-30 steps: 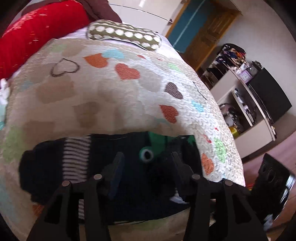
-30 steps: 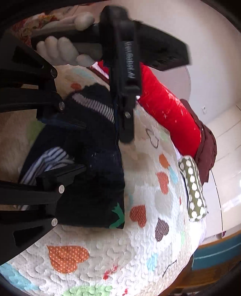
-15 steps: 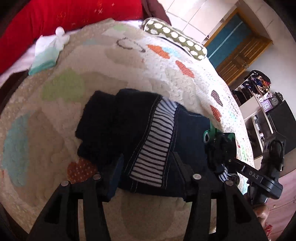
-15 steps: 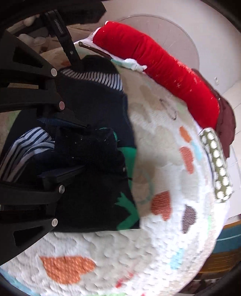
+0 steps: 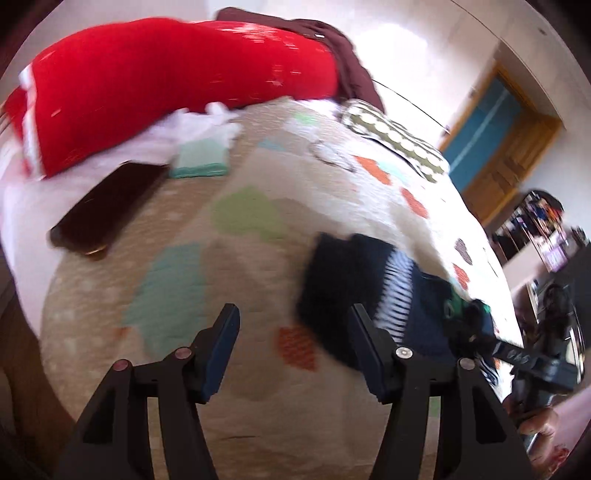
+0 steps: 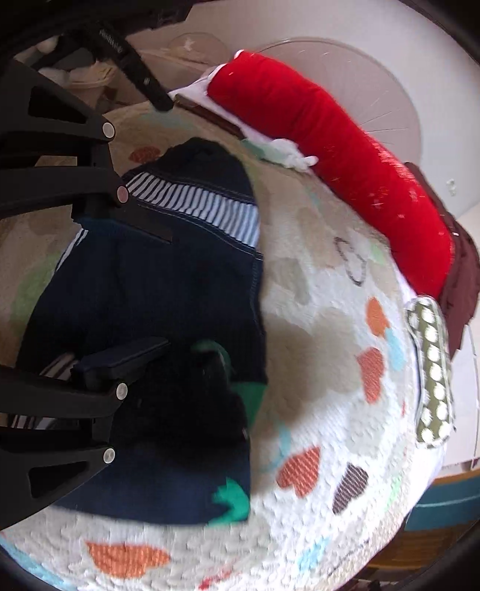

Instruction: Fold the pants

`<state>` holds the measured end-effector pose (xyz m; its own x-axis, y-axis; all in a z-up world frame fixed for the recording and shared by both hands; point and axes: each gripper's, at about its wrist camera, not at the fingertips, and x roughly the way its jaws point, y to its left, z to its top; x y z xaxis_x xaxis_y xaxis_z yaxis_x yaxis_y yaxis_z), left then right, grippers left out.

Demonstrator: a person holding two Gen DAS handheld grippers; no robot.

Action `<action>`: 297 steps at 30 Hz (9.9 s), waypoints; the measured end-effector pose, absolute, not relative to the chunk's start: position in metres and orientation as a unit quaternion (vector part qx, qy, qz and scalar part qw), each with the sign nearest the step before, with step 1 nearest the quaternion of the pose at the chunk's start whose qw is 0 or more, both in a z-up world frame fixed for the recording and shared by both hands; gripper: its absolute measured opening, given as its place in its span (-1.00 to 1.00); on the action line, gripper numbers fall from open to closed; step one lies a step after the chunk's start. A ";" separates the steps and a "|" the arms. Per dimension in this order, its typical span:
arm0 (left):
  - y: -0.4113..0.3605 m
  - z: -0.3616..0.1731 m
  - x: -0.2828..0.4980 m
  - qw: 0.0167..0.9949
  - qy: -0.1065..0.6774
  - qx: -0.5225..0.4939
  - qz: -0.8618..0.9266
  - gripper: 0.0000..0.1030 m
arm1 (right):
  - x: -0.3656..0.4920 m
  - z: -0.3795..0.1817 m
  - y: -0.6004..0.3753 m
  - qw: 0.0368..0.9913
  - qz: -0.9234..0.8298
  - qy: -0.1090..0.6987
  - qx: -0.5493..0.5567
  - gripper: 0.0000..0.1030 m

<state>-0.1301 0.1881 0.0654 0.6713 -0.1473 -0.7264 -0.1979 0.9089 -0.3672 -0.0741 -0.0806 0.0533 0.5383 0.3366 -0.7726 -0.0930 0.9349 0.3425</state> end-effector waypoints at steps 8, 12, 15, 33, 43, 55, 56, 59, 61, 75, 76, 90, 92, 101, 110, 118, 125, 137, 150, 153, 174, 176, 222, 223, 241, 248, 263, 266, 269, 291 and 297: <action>0.254 0.047 -0.158 0.877 0.396 -0.259 0.087 0.17 | -0.049 0.074 -0.030 0.859 0.141 0.489 0.064 0.17; 0.262 0.042 -0.162 0.873 0.397 -0.271 0.084 0.17 | -0.028 0.097 0.019 0.857 0.161 0.488 0.013 0.19; 0.262 0.039 -0.165 0.873 0.399 -0.270 0.075 0.17 | -0.008 0.096 0.060 0.842 0.166 0.512 -0.023 0.23; 0.234 0.034 -0.160 0.869 0.411 -0.273 0.025 0.17 | 0.017 0.052 0.130 0.801 0.092 0.558 -0.196 -0.53; 0.185 0.050 -0.149 0.873 0.422 -0.243 -0.023 0.17 | -0.030 0.112 0.029 0.860 0.132 0.493 -0.007 -0.63; 0.083 0.073 -0.128 0.878 0.447 -0.151 -0.079 0.17 | -0.089 0.097 -0.169 0.870 0.081 0.439 0.212 -0.63; 0.077 0.073 -0.126 0.877 0.450 -0.147 -0.083 0.17 | -0.091 0.091 -0.182 0.868 0.076 0.436 0.223 -0.64; 0.053 0.072 -0.117 0.873 0.460 -0.132 -0.097 0.17 | -0.099 0.077 -0.208 0.865 0.069 0.431 0.246 -0.62; 0.041 0.072 -0.110 0.870 0.466 -0.122 -0.103 0.17 | -0.103 0.068 -0.224 0.866 0.042 0.431 0.250 -0.54; -0.039 0.039 -0.061 0.844 0.515 -0.063 -0.137 0.17 | -0.134 0.094 -0.229 0.856 0.159 0.342 0.353 -0.17; -0.039 0.039 -0.063 0.844 0.515 -0.062 -0.138 0.17 | -0.132 0.089 -0.228 0.857 0.148 0.348 0.351 -0.17; -0.015 0.081 -0.118 0.897 0.437 -0.004 -0.057 0.24 | -0.180 0.061 -0.231 0.898 0.036 0.325 0.295 0.02; -0.015 0.084 -0.123 0.902 0.429 0.009 -0.047 0.24 | -0.186 0.062 -0.226 0.903 0.027 0.317 0.288 0.05; -0.008 0.105 -0.144 0.917 0.397 0.020 -0.031 0.32 | -0.202 0.078 -0.203 0.916 0.020 0.306 0.259 0.17; -0.002 0.126 -0.157 0.928 0.372 0.010 -0.024 0.33 | -0.217 0.094 -0.191 0.926 0.016 0.295 0.234 0.23; -0.003 0.147 -0.176 0.943 0.333 0.008 -0.020 0.47 | -0.229 0.107 -0.180 0.935 0.007 0.285 0.213 0.28; -0.009 0.154 -0.184 0.947 0.319 0.020 -0.020 0.48 | -0.236 0.114 -0.175 0.940 0.003 0.277 0.197 0.30; 0.000 0.147 -0.173 0.944 0.331 0.001 -0.020 0.48 | -0.229 0.111 -0.176 0.938 -0.004 0.290 0.189 0.33; 0.021 0.094 -0.108 0.891 0.444 -0.072 -0.062 0.48 | -0.197 0.064 -0.236 0.898 0.000 0.316 0.307 0.43; 0.023 0.077 -0.081 0.872 0.471 -0.103 -0.085 0.48 | -0.181 0.048 -0.253 0.876 0.015 0.328 0.352 0.45; -0.017 0.020 -0.001 0.774 0.542 -0.199 -0.259 -0.12 | -0.104 0.007 -0.250 0.826 0.137 0.366 0.405 -0.32; -0.018 0.028 -0.002 0.772 0.540 -0.202 -0.268 -0.38 | -0.102 0.010 -0.246 0.829 0.137 0.364 0.402 -0.38; 0.016 0.090 0.033 0.878 0.457 -0.112 -0.091 0.05 | -0.032 0.123 -0.253 0.907 0.109 0.292 0.283 -0.25; 0.017 0.090 0.027 0.880 0.455 -0.105 -0.085 0.05 | -0.032 0.125 -0.245 0.905 0.125 0.295 0.280 -0.25; 0.004 0.128 -0.066 0.925 0.376 -0.035 -0.041 0.39 | -0.080 0.092 -0.221 0.910 0.057 0.321 0.256 0.12; -0.015 0.135 -0.089 0.934 0.354 -0.015 -0.043 0.59 | -0.137 0.080 -0.217 0.919 -0.020 0.326 0.220 0.14; -0.043 0.123 -0.106 0.925 0.375 0.015 -0.067 0.59 | -0.171 0.071 -0.212 0.923 -0.059 0.343 0.165 0.22; -0.043 0.122 -0.106 0.925 0.375 0.013 -0.067 0.59 | -0.172 0.070 -0.208 0.923 -0.061 0.344 0.159 0.22; -0.043 0.121 -0.106 0.924 0.377 0.012 -0.067 0.59 | -0.173 0.069 -0.205 0.924 -0.061 0.346 0.154 0.23; -0.033 0.114 -0.102 0.924 0.376 0.001 -0.064 0.60 | -0.164 0.059 -0.183 0.919 -0.067 0.369 0.120 0.27; -0.030 0.116 -0.103 0.928 0.368 -0.001 -0.059 0.60 | -0.162 0.058 -0.177 0.920 -0.064 0.370 0.112 0.27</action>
<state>-0.1028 -0.0299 0.1162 0.7218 -0.1107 -0.6832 0.1093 0.9930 -0.0454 -0.1624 -0.1774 0.0584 0.7182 -0.0344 -0.6950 0.1997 0.9670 0.1585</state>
